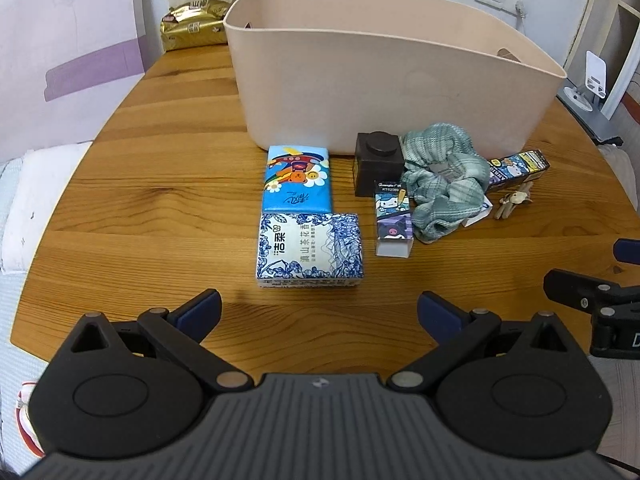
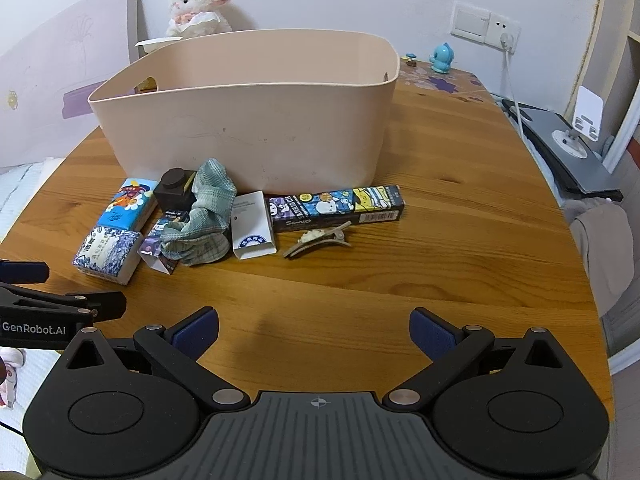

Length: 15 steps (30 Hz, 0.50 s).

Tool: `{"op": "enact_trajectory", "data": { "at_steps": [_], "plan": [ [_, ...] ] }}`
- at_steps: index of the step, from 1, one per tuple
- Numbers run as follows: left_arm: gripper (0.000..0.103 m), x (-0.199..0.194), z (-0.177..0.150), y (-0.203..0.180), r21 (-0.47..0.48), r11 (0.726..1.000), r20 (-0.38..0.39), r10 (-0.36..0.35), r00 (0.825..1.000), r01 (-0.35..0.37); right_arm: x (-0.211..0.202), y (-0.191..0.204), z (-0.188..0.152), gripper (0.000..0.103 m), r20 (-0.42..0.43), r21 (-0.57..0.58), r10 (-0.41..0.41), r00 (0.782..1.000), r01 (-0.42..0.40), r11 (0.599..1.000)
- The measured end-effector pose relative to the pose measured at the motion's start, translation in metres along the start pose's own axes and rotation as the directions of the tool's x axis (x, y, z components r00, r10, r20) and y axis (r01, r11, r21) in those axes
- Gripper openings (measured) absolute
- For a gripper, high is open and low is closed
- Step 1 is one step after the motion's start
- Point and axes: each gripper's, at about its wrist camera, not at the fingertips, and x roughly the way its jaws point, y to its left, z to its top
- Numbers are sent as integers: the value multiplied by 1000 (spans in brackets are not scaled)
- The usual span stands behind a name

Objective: Organize objects
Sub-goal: 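Grasp the blue-and-white tissue pack with the left gripper while the right gripper grasps the hair clip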

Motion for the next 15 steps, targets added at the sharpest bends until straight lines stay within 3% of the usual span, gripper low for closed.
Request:
{"op": "enact_trajectory", "data": {
  "at_steps": [15],
  "plan": [
    [103, 28, 12, 13, -54, 999, 1, -2, 1000, 2, 40, -15, 18, 98, 10, 57, 7, 1000, -7, 998]
  ]
}}
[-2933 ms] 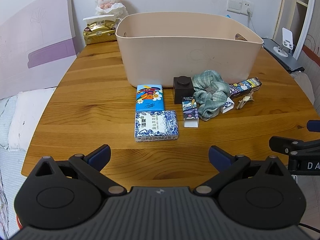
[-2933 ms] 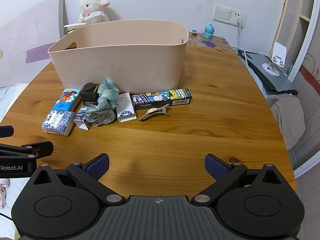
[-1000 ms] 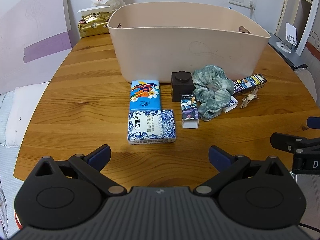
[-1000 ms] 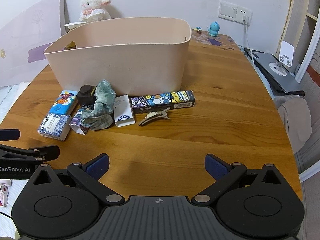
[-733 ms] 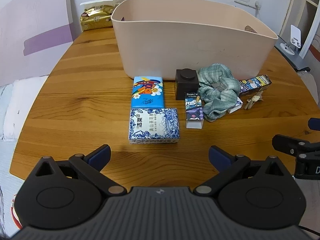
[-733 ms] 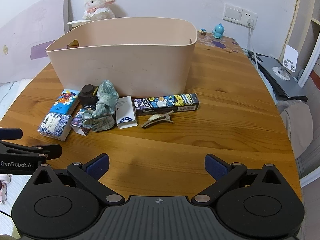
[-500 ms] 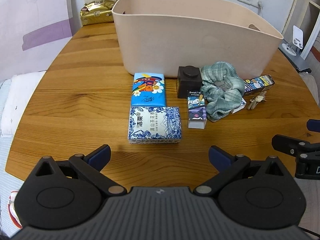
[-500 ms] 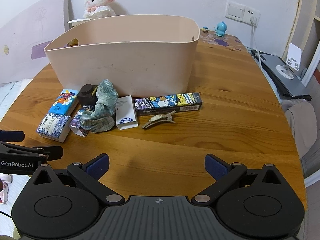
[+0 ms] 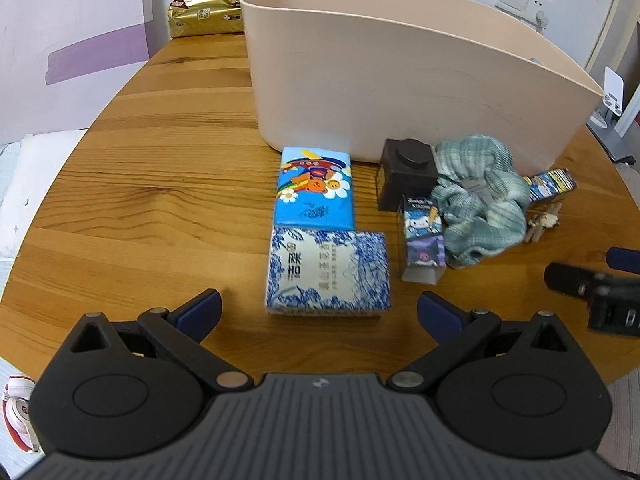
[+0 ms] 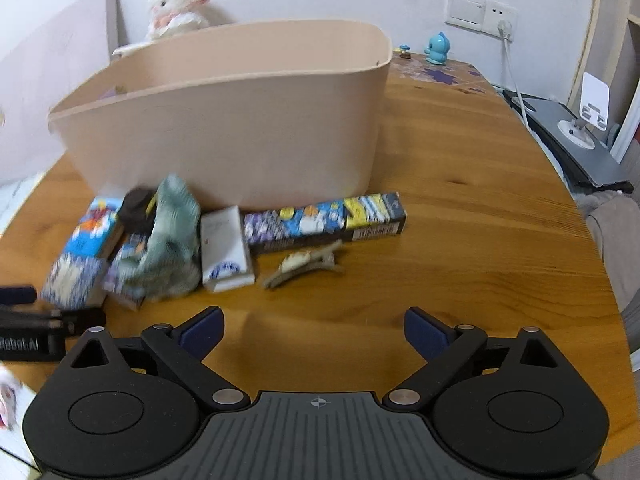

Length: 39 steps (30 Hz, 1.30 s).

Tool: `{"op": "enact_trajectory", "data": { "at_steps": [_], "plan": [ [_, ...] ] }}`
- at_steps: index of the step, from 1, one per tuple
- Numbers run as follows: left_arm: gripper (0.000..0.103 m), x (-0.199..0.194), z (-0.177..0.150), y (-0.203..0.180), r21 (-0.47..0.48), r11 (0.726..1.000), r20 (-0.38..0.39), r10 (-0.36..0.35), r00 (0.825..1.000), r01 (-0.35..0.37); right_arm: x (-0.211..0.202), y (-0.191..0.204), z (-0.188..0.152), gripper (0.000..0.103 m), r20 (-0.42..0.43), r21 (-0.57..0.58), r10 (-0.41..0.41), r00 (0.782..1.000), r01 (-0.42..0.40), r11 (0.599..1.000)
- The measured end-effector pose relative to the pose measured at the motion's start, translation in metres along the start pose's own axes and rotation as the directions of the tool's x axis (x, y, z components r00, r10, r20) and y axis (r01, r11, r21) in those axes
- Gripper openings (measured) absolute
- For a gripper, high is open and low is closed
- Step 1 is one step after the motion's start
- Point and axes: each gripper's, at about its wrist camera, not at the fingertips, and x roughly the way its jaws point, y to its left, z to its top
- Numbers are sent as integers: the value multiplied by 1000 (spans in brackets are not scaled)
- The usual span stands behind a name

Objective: Organize objects
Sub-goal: 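Grasp the blue-and-white tissue pack with the left gripper while the right gripper grasps the hair clip, then lift the tissue pack and hair clip and drop both into the beige basket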

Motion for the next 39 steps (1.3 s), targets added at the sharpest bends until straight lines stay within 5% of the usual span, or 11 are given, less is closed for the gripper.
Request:
{"op": "enact_trajectory", "data": {
  "at_steps": [13, 21, 24, 29, 39],
  "plan": [
    [102, 16, 10, 7, 8, 1000, 29, 23, 999, -23, 39, 1, 19, 84, -14, 11, -79, 997, 79, 997],
    [98, 17, 9, 3, 48, 998, 37, 31, 999, -33, 30, 5, 13, 46, 18, -13, -57, 998, 57, 998],
    [88, 13, 7, 3, 57, 998, 52, 19, 998, -22, 27, 1, 12, 24, 32, 2, -69, 997, 69, 998],
    [66, 5, 2, 4, 62, 998, 75, 0, 997, -4, 22, -9, 10, 7, 29, 25, -67, 997, 66, 998],
    [65, -4, -6, 10, 57, 998, 62, -43, 997, 40, 2, -14, -9, 6, 24, 41, -70, 997, 69, 997]
  ]
}}
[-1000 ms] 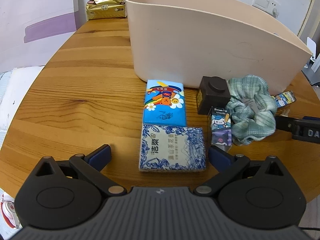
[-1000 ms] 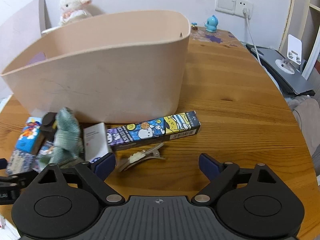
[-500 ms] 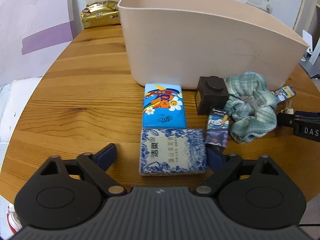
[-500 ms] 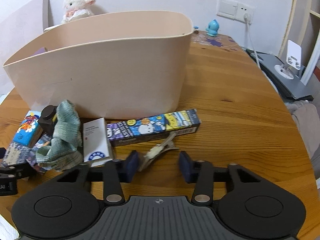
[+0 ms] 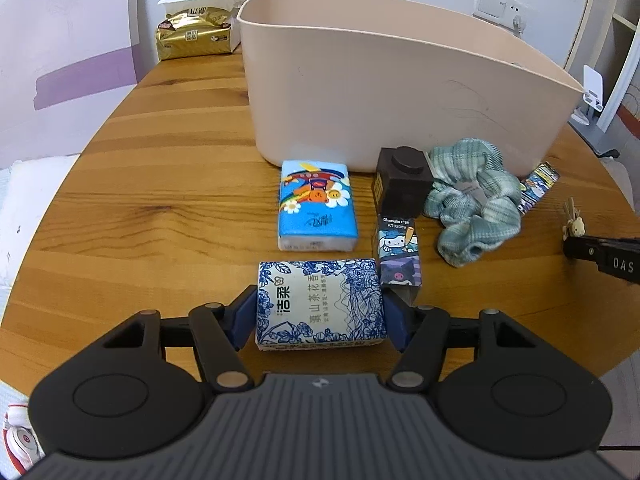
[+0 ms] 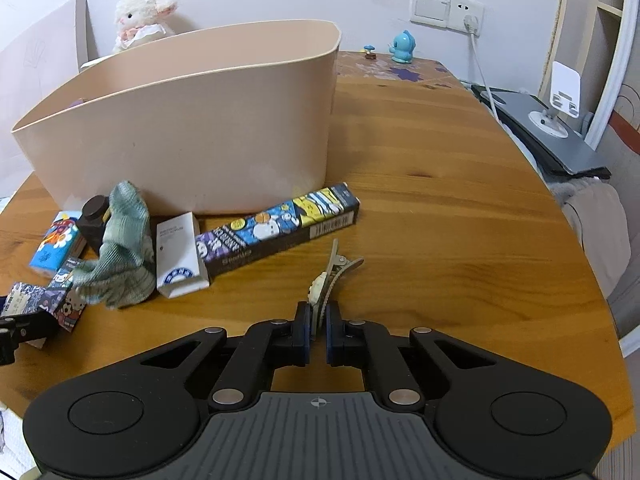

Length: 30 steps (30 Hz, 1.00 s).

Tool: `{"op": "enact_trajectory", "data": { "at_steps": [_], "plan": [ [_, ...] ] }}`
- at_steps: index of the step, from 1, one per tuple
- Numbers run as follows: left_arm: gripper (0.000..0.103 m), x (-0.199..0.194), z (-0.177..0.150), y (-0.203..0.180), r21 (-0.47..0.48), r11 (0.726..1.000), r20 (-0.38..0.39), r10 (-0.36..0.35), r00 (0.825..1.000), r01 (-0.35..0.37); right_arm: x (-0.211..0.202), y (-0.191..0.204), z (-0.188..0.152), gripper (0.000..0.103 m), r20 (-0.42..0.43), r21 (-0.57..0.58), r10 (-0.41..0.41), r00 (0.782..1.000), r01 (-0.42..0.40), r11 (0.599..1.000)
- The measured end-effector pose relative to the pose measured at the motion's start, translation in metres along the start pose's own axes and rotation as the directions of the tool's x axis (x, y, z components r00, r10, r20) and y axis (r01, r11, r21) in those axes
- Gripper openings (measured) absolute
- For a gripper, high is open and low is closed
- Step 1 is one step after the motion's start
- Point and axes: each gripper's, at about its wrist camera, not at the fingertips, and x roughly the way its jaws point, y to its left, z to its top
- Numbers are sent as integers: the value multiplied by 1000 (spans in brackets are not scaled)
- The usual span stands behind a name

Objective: Organize objects
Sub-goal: 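Lift the tissue pack and hair clip and drop both into the beige basket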

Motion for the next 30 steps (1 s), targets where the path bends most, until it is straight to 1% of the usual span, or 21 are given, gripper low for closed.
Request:
{"op": "enact_trajectory", "data": {
  "at_steps": [4, 7, 10, 12, 14, 16, 19, 21, 23, 26, 30],
  "plan": [
    [66, -8, -4, 0, 3, 1000, 6, -1, 1000, 1, -12, 0, -4, 6, 14, -3, 6, 1000, -6, 1000],
    [66, -6, -7, 3, -17, 1000, -16, 5, 1000, -5, -17, 1, -6, 6, 24, -2, 8, 1000, -8, 1000],
    [66, -8, -10, 4, -16, 1000, -15, 14, 1000, -14, -19, 1, -7, 6, 24, 0, 12, 1000, -12, 1000],
    [68, -10, -11, 4, -16, 1000, -22, 17, 1000, -17, -19, 2, -8, 6, 21, 2, 16, 1000, -16, 1000],
    [76, -10, -12, 5, -15, 1000, -32, 13, 999, -14, -19, 3, -9, 6, 21, 1, 19, 1000, -19, 1000],
    [79, -13, -15, 5, -6, 1000, -37, 3, 999, -3, -20, 4, -11, 6, 20, 0, 25, 999, -25, 1000],
    [80, -16, -20, 4, 11, 1000, -38, 8, 999, -8, -20, 5, -14, 6, 17, 2, 33, 999, -33, 999],
    [78, -16, -21, 4, 21, 1000, -31, 14, 999, -13, -20, 5, -15, 6, 14, 3, 36, 999, -36, 999],
    [65, -18, -21, 4, 37, 999, -20, 20, 1000, -19, -20, 5, -17, 6, 13, 3, 37, 999, -37, 999],
    [65, -20, -22, 4, 41, 999, -17, 3, 1000, -2, -24, 5, -17, 6, 20, 2, 36, 999, -36, 999],
    [65, -28, -26, 2, 73, 997, -9, -16, 1000, 17, -32, 5, -15, 6, 39, -1, 39, 998, -39, 999]
  ]
}}
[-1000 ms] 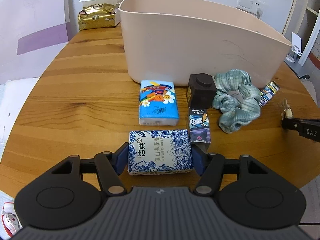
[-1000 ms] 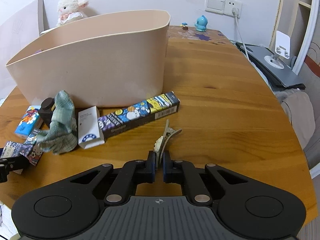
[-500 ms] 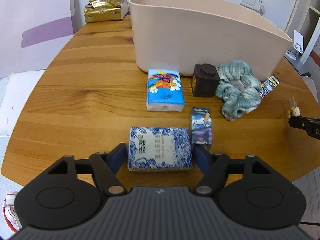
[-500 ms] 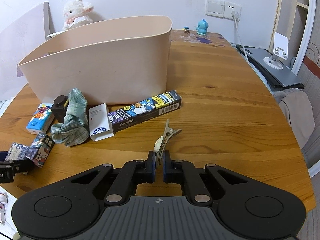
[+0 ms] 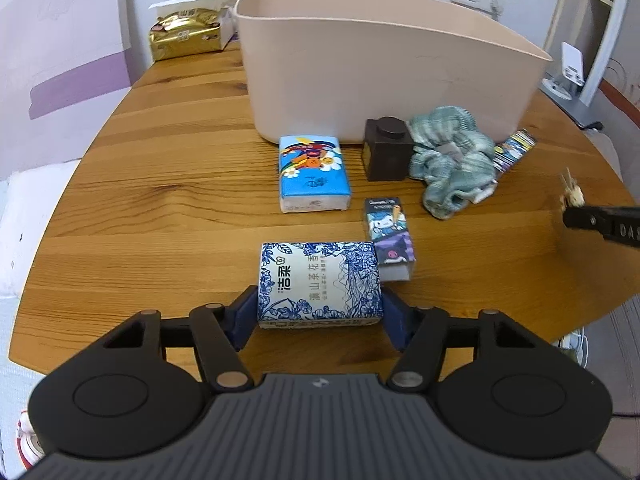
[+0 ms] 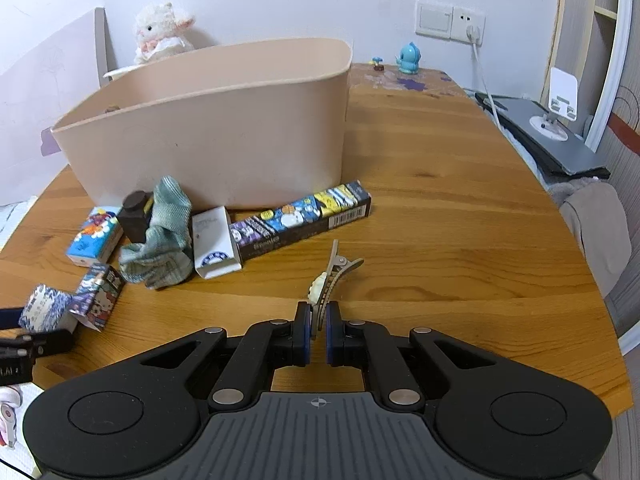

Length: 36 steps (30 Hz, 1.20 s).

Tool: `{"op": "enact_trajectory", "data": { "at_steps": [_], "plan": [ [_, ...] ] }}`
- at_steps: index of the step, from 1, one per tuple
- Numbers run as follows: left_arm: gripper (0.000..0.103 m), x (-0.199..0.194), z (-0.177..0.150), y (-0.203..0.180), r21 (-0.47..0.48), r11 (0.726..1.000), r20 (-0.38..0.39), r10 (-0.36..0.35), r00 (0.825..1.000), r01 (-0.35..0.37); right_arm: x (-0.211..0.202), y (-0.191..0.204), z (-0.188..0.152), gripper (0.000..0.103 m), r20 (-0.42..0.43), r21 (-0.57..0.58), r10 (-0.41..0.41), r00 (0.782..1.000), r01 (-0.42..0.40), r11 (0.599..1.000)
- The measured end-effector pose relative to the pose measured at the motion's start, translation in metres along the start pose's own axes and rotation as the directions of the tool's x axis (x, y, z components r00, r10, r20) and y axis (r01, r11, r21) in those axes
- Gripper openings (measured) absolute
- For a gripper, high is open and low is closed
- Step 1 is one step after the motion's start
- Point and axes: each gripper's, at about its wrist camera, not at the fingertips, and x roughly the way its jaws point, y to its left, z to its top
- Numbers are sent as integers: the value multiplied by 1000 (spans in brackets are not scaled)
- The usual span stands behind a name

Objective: Organize objects
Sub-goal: 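Lift the tissue pack and hair clip and drop both into the beige basket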

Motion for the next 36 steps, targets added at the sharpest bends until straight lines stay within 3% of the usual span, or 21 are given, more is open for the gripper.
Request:
{"op": "enact_trajectory", "data": {
  "at_steps": [4, 9, 14, 17, 21, 27, 35, 36],
  "plan": [
    [65, -18, 1, 4, 2, 1000, 34, -8, 999, 8, -17, 0, 8, 6, 47, -5, 16, 999, -16, 1000],
    [65, -44, 24, 10, 2, 1000, 146, 8, 989, -9, -37, 1, 29, 6, 129, -23, 26, 991, -24, 999],
    [65, -46, 60, 3, 29, 999, 236, 28, 971, -36, -44, 7, 59, 6, 189, -64, 59, 980, -47, 997],
    [65, -43, 84, -4, 44, 998, 289, 28, 957, -43, -45, 17, 80, 6, 237, -119, 30, 971, -2, 993],
    [65, -35, 114, -6, 4, 999, 354, 32, 935, -36, -30, 21, 107, 6, 242, -138, 30, 970, 4, 990],
    [65, -2, 146, -17, 10, 999, 317, 38, 948, -44, 0, 26, 136, 6, 217, -144, 9, 976, 23, 989],
    [65, 53, 161, -26, 33, 997, 196, 59, 979, -66, 42, 30, 145, 8, 91, -139, 4, 996, 9, 990],
    [65, 55, 162, -24, 20, 998, 193, 54, 980, -59, 43, 30, 144, 17, 89, -137, 4, 996, 9, 991]
  ]
}}
